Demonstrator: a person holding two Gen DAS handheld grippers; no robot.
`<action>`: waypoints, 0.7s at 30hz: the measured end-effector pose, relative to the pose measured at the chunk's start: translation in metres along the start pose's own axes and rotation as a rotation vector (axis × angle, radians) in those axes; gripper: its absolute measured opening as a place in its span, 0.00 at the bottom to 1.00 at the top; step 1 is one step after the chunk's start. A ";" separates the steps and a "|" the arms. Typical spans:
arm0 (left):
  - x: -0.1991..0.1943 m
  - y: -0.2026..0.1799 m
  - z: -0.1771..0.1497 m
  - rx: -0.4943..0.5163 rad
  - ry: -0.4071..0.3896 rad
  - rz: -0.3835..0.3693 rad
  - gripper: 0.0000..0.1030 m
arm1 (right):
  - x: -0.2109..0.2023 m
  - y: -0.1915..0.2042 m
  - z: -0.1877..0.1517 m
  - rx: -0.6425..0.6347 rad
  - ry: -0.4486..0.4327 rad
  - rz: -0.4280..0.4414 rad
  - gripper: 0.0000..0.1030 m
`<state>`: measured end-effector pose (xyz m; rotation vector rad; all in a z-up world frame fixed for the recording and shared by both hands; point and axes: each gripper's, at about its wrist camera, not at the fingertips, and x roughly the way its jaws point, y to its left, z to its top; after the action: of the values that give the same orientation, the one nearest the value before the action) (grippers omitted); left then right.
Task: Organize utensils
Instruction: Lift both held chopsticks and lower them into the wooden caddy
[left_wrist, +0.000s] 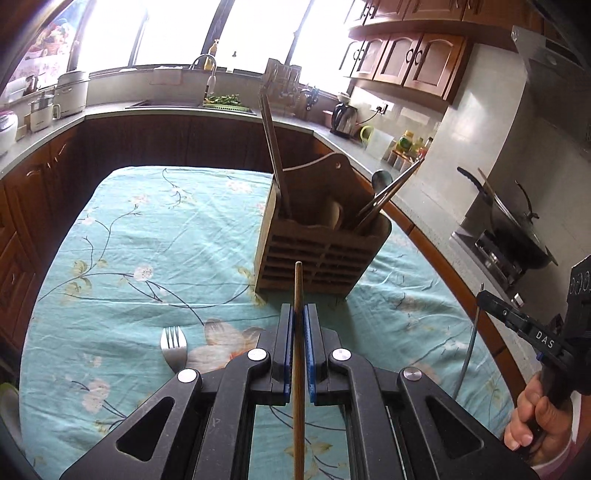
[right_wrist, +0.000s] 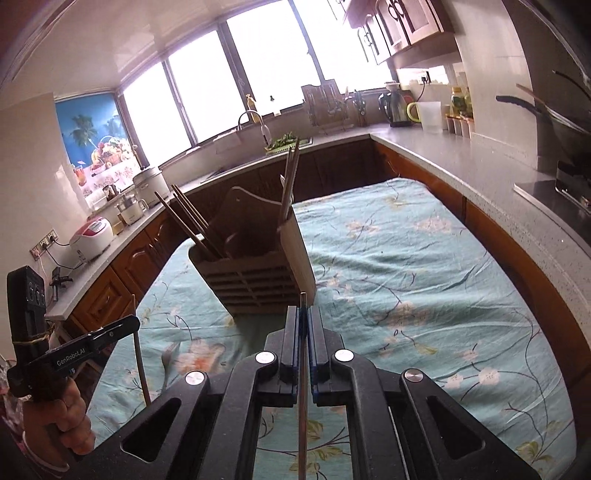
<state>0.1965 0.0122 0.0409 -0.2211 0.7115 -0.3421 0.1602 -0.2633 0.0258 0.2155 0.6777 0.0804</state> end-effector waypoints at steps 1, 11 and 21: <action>-0.006 0.000 0.000 0.000 -0.012 -0.002 0.03 | -0.003 0.002 0.004 -0.001 -0.015 0.004 0.04; -0.053 0.005 0.007 0.005 -0.103 -0.015 0.03 | -0.020 0.017 0.039 -0.025 -0.108 0.030 0.04; -0.059 0.008 0.021 -0.002 -0.168 -0.011 0.03 | -0.019 0.026 0.056 -0.043 -0.143 0.047 0.04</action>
<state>0.1708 0.0439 0.0895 -0.2524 0.5454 -0.3297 0.1810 -0.2500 0.0858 0.1941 0.5285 0.1237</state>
